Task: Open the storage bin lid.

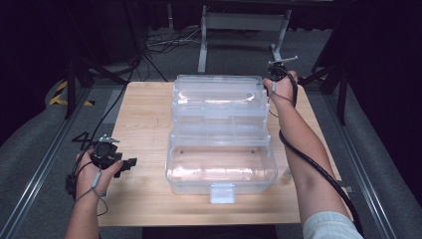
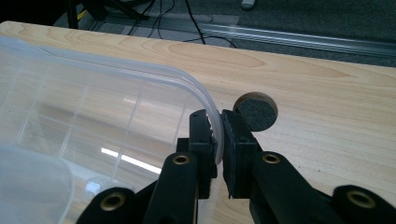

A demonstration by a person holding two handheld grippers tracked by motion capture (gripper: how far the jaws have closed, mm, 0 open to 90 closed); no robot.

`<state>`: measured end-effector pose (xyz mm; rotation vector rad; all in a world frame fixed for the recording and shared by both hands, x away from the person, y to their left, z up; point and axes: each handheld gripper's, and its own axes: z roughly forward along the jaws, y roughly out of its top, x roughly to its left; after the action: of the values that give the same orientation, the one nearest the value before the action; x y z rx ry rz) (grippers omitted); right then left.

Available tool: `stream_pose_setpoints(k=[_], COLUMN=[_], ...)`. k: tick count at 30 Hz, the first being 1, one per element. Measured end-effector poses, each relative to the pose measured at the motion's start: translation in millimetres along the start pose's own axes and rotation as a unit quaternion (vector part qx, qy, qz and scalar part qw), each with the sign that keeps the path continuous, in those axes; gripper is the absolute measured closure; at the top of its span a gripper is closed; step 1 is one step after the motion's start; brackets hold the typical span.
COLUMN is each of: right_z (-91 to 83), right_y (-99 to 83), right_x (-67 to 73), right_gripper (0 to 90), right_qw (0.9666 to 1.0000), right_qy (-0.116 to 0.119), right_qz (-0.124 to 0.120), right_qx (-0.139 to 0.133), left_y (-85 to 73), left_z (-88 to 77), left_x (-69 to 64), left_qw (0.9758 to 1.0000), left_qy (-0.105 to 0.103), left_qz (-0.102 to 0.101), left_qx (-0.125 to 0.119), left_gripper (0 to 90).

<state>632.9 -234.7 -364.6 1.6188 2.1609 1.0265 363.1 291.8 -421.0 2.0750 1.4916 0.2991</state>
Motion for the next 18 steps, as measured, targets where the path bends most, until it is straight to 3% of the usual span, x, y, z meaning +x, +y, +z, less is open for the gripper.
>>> stream_pose_setpoints(k=[2,9,18], right_z=[0.0,-10.7,-42.8], right_y=[-0.6,-0.6,0.9], right_x=[-0.1,-2.7,-9.2], right_gripper=[83.3,67.1,62.7], right_qw=[1.0000,0.9997,0.9983], right_qy=[0.001,0.006,0.005], right_qz=[0.001,0.006,0.003], right_qx=[-0.003,-0.023,-0.059], left_y=[0.5,6.2,19.0], left_z=[-0.2,1.0,2.7], left_x=[0.7,-0.5,-1.6], left_qw=[1.0000,1.0000,0.9998], left_qy=[0.000,-0.005,-0.015], left_qz=[0.002,0.005,0.011], left_qx=[0.000,-0.002,-0.008], left_gripper=[36.8,36.8,36.6])
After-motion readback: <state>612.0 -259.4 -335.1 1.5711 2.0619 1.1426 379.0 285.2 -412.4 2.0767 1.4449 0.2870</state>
